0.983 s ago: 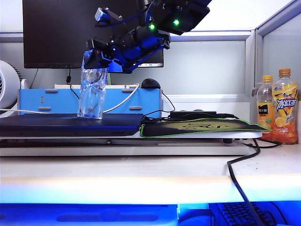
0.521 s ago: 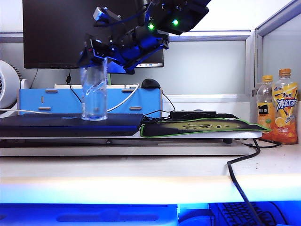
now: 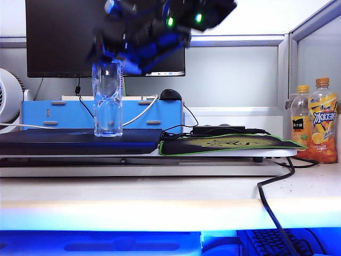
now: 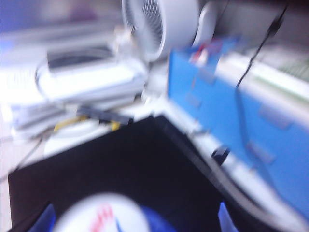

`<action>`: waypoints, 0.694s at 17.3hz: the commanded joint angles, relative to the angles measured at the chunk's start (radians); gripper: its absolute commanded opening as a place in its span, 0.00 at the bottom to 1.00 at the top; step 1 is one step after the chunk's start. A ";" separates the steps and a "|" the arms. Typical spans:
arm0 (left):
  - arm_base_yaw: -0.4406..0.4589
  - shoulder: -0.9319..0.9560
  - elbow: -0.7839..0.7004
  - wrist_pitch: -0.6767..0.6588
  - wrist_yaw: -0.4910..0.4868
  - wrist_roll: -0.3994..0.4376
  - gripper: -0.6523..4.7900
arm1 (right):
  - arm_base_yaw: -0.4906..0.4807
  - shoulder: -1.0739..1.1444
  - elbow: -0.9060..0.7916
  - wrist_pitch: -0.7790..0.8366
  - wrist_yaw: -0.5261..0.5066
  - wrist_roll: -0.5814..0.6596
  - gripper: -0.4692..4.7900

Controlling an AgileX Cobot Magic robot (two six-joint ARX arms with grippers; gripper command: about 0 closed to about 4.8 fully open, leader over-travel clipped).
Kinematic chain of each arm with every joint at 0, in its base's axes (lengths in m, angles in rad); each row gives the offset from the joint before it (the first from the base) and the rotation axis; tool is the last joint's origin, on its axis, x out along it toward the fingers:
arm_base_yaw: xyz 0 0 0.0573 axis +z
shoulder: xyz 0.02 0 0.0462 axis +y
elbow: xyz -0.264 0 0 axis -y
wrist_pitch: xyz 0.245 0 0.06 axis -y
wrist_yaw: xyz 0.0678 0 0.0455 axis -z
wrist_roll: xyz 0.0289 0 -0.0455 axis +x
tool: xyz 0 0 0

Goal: Pick up the mineral water bottle and place it on the laptop.

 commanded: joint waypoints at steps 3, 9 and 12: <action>0.000 -0.002 0.002 0.008 0.003 0.001 0.12 | -0.037 -0.165 0.009 0.011 0.072 -0.011 1.00; 0.000 -0.002 0.002 0.008 0.003 0.001 0.12 | -0.081 -0.480 0.009 -0.238 0.206 -0.096 1.00; 0.000 -0.002 0.002 0.008 0.003 0.001 0.12 | -0.081 -0.680 0.009 -0.375 0.273 -0.147 1.00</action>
